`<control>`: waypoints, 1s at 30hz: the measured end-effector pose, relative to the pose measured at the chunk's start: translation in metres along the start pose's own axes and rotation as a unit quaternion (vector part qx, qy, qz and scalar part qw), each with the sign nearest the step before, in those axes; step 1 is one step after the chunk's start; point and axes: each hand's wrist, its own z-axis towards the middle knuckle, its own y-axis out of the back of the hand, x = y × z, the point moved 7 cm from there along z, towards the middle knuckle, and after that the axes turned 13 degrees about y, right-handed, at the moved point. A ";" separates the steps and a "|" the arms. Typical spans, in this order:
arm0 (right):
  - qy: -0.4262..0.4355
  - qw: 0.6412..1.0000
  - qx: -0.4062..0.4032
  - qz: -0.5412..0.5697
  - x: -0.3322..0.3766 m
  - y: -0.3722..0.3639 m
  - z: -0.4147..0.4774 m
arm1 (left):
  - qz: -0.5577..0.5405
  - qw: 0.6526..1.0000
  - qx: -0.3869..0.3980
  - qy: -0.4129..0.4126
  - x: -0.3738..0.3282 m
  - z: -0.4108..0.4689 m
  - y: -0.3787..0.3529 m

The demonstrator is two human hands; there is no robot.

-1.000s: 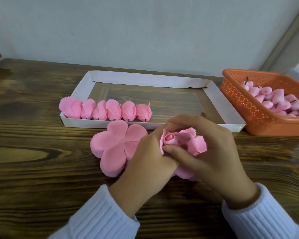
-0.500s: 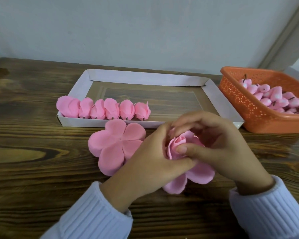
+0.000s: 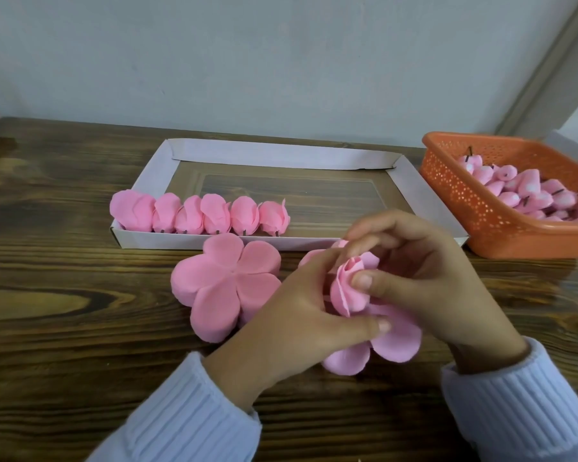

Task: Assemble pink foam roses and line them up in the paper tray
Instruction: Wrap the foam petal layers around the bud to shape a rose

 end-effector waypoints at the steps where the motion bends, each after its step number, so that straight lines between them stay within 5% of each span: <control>1: 0.001 1.000 0.008 0.013 0.000 -0.003 0.000 | -0.004 1.000 -0.004 0.002 -0.001 0.000 0.000; 12: 0.001 0.995 0.042 -0.095 0.001 -0.010 -0.001 | -0.026 0.999 -0.006 0.018 0.000 0.000 -0.004; 19: -0.013 0.991 -0.010 -0.130 -0.001 0.001 -0.003 | -0.115 0.992 -0.011 0.050 0.006 -0.001 0.000; 30: -0.002 0.981 -0.022 -0.192 -0.005 -0.002 -0.003 | -0.071 0.997 -0.028 0.020 0.000 -0.002 0.002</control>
